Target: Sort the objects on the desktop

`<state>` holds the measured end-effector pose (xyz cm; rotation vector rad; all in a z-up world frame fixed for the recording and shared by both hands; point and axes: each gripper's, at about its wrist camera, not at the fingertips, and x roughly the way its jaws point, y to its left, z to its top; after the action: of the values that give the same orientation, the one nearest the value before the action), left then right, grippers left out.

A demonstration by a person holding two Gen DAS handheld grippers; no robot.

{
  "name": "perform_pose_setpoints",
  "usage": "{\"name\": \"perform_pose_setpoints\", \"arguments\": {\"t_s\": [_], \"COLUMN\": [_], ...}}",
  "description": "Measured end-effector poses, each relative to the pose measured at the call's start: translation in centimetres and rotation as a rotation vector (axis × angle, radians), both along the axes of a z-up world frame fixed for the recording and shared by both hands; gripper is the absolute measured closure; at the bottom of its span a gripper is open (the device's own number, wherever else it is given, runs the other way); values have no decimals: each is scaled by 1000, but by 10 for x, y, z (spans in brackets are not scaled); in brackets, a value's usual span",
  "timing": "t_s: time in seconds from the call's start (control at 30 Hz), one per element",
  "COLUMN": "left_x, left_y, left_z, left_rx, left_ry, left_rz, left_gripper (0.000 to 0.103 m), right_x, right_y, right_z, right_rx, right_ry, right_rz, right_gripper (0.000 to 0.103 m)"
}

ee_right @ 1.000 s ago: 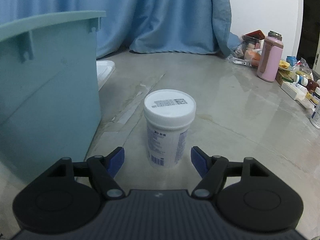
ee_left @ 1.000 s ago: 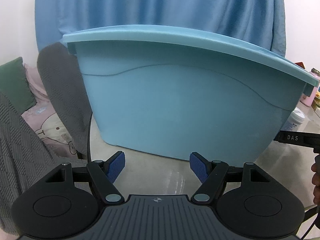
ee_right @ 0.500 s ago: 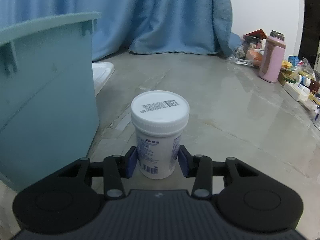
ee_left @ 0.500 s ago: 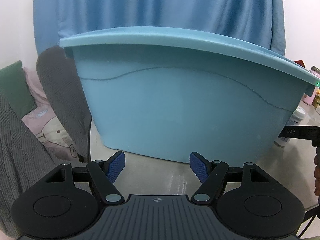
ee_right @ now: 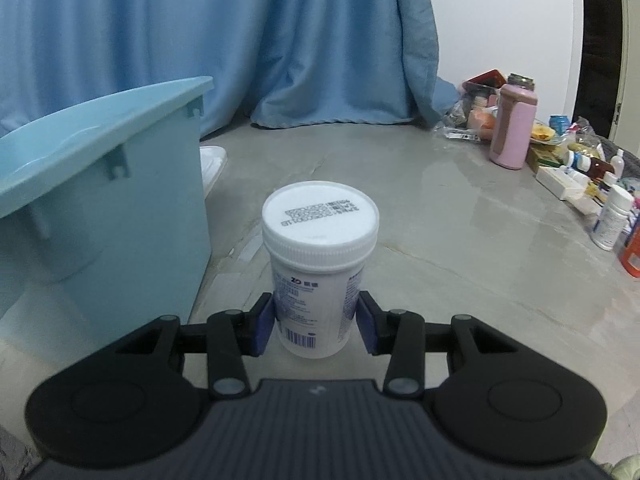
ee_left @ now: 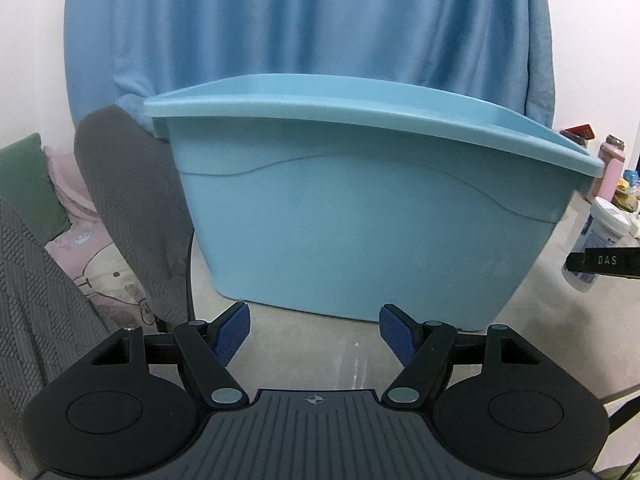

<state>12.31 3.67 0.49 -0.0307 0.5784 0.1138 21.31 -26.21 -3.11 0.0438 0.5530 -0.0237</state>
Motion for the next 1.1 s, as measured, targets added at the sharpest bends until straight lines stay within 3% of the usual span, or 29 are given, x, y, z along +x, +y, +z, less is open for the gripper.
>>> {"name": "perform_pose_setpoints", "arguments": {"t_s": [0.47, 1.1], "left_x": [-40, -71], "left_y": [6, 30], "left_z": [15, 31], "left_rx": [11, -6], "left_ry": [-15, -40], "left_rz": [-46, -67], "left_gripper": [29, 29], "right_x": [-61, -119], "right_y": [2, 41], "right_z": [15, 42], "right_rx": [4, -34], "right_ry": [-7, -68], "right_rz": [-28, -18], "right_gripper": [59, 59]}}
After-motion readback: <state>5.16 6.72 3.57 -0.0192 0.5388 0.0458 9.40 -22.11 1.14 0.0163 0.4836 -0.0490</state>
